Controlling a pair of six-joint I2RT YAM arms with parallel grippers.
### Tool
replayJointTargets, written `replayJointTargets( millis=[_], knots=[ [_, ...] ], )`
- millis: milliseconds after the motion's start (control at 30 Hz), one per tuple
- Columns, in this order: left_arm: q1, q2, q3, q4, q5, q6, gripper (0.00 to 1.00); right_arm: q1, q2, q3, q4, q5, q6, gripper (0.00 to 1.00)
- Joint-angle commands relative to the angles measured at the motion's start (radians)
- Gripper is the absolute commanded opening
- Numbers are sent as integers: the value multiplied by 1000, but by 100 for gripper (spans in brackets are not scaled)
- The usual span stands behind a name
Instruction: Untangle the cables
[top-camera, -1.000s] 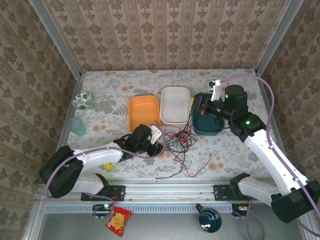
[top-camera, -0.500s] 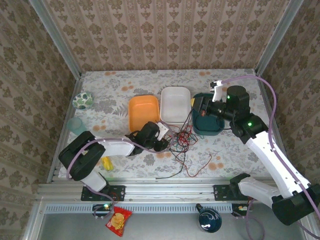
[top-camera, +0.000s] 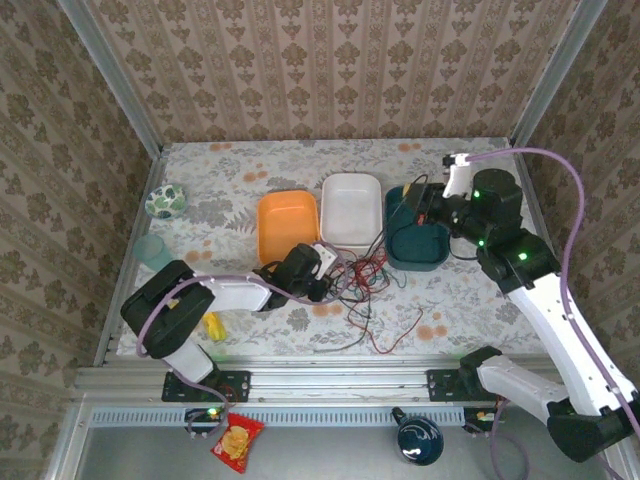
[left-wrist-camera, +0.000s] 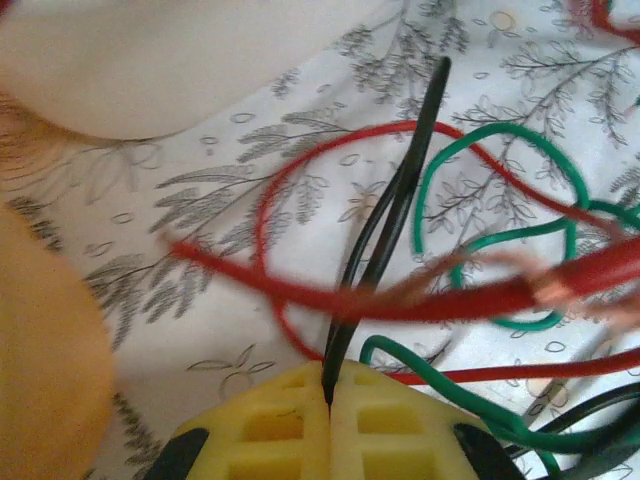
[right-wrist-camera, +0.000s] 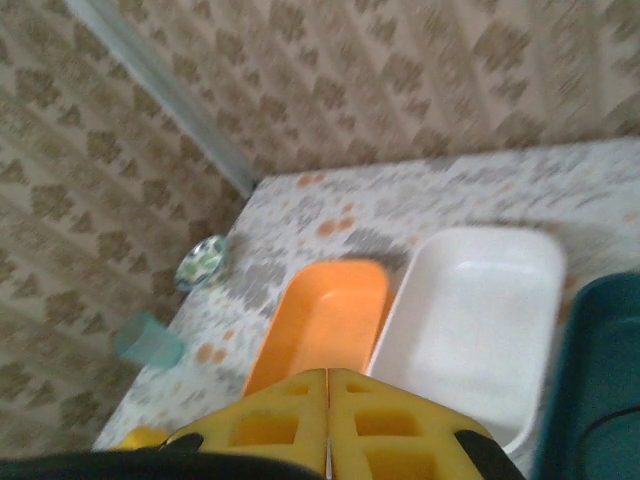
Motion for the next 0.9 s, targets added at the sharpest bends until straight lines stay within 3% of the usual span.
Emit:
replayJointTargets(
  millis=[0,433,767,867],
  knots=[
    [-4,-70,-42,-86,-114,-72,0,-5,-56,60,-33,266,-88,0],
    [7,-208,-159,-191,-237,-201,0,-21,-87,95,-130,767,-102,0],
    [88,-319,-226,-225,-249,-281,0,-86,-81,119,-228,848,-84,0],
    [59,-376,-224,-194,-203,-205,0,-91,-80,104,-197,721,-117,0]
  ],
)
